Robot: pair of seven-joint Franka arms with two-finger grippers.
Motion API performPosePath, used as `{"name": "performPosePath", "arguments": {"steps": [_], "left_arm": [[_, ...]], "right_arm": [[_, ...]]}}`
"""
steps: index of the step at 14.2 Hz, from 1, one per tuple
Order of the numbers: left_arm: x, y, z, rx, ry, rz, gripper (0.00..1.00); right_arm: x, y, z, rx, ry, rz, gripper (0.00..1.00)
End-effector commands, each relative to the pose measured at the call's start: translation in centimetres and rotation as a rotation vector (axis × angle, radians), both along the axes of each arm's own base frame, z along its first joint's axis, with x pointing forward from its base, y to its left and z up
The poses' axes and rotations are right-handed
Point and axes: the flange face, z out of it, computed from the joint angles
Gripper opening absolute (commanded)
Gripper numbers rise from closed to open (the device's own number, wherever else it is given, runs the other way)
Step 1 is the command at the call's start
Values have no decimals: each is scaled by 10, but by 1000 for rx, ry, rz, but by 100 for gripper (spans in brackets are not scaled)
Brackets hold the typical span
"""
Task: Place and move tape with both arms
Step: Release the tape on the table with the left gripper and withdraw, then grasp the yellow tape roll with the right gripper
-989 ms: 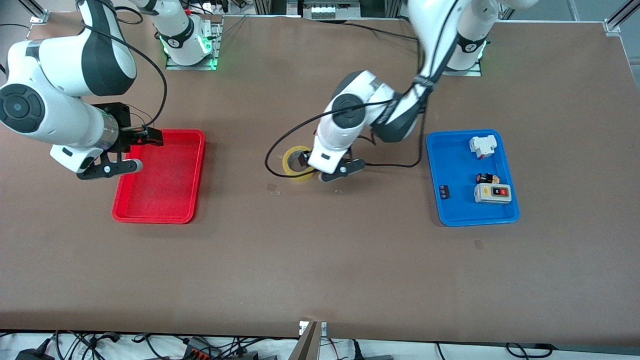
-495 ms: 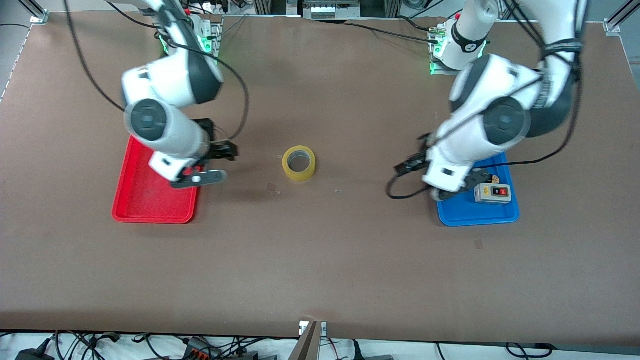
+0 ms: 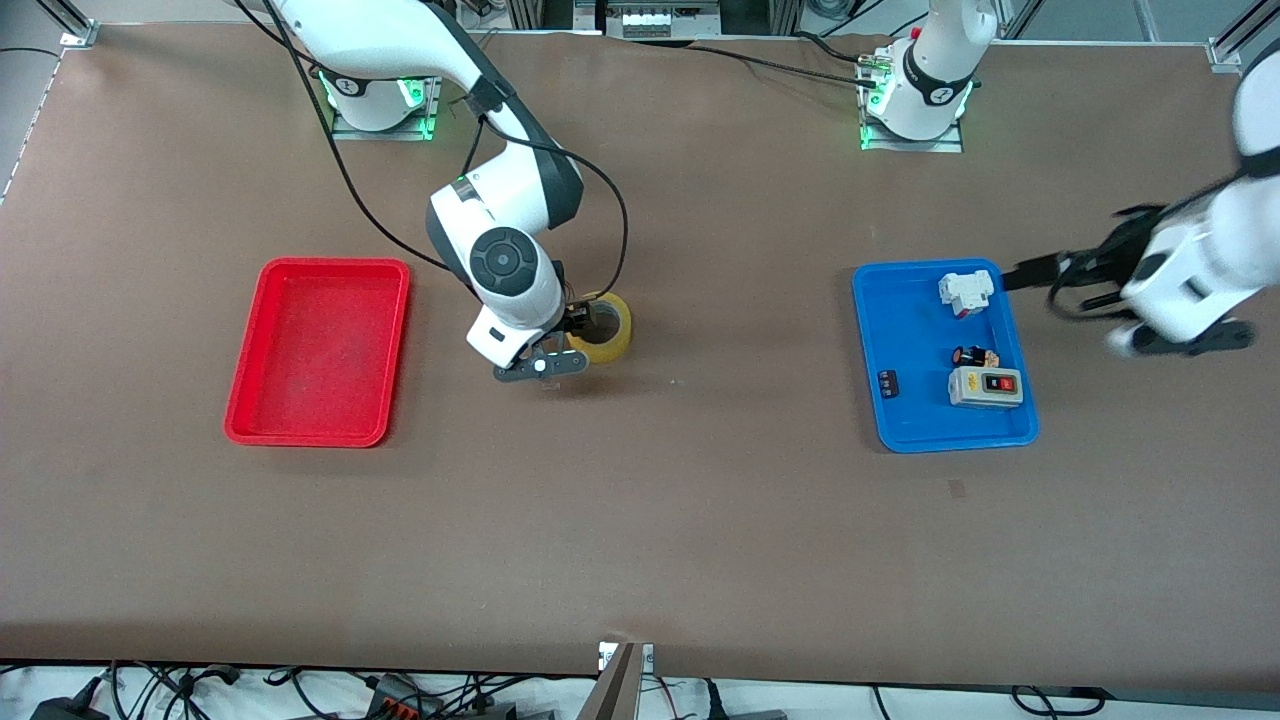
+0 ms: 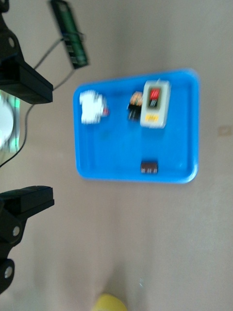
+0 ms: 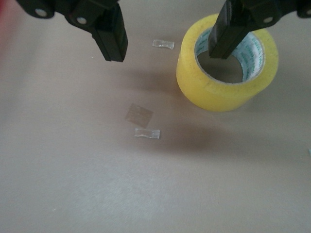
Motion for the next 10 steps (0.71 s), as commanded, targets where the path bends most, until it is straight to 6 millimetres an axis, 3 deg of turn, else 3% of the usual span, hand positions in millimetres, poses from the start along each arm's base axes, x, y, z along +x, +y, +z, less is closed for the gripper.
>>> {"name": "performPosePath", "arguments": {"steps": [1,5,10], "left_arm": [[-32,15,41,87,-82,-165,100],[-41,21,76,124,-201,-187,100],[-40,10,68,106,-179,-199,100]], "right_arm": [[-5,15,-8,4,5,4,100],[-15,31,-20,52,28,-16,100],[-17,30,-45,34,41,-11,100]]}}
